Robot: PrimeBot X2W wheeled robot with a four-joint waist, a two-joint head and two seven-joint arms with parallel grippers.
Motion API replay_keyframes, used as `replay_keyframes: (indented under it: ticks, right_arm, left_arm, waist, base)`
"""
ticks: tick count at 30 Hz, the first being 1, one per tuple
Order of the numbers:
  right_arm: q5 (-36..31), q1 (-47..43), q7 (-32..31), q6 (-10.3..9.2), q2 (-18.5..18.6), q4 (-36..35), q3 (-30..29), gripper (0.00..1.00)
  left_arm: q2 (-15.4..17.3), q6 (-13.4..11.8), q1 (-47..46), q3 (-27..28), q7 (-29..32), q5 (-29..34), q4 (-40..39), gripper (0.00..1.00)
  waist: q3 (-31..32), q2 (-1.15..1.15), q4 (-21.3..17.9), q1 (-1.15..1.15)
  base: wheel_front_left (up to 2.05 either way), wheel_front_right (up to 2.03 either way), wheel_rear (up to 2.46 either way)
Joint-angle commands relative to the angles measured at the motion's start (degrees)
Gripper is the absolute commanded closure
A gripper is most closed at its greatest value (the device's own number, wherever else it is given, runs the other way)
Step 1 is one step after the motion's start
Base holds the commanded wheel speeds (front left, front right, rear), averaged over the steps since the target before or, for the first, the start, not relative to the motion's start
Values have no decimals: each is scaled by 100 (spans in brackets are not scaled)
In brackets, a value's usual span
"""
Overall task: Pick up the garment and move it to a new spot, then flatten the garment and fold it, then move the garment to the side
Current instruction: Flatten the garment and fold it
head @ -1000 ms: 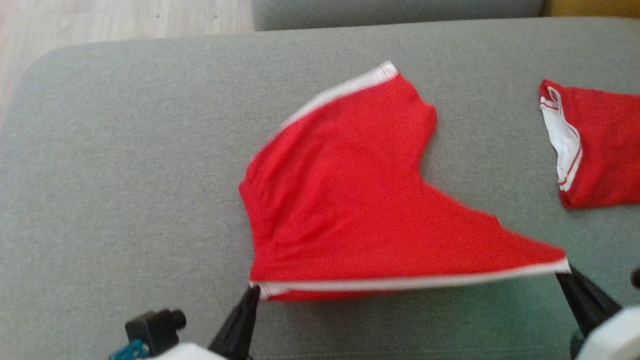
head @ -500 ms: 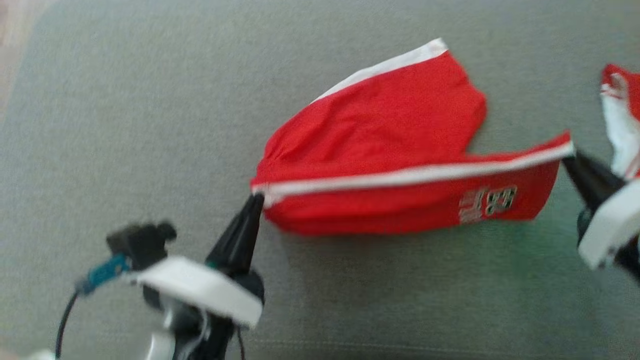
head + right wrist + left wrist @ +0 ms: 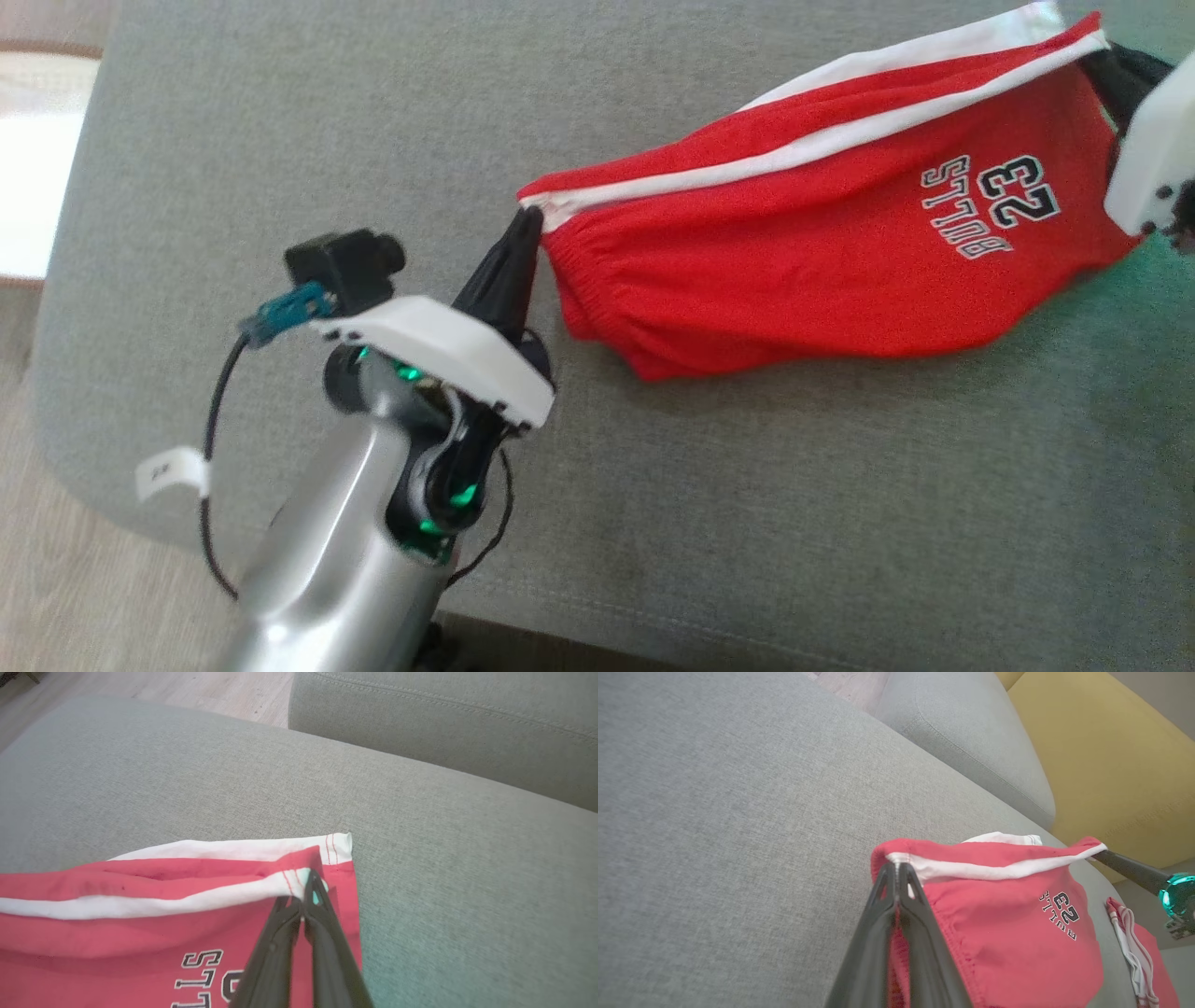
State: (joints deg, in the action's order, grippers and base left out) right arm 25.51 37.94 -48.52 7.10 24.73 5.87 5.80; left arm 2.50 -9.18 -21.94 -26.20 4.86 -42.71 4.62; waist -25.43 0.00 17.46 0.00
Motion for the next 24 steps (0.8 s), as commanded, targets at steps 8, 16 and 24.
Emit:
replay_keyframes:
  ticks: [8, 16, 24]
  right_arm:
    - [-240, 587, 513, 39, -21, 653, 275, 100]
    - [-325, 872, 1081, 39, -111, 1205, 276, 100]
    - [-281, 883, 1551, 39, -272, 1537, 207, 0]
  left_arm:
    - [39, -150, -860, -330, -523, -530, 524, 100]
    - [39, -270, -1134, -558, -782, -682, 1047, 100]
    - [56, -385, -1152, -713, -843, -558, 1343, 0]
  waist:
    - [-166, 0, 139, 0]
    - [-216, 0, 95, 0]
    - [-167, 0, 75, 0]
  base:
    - [0, 0, 0]
    - [0, 0, 0]
    - [0, 0, 0]
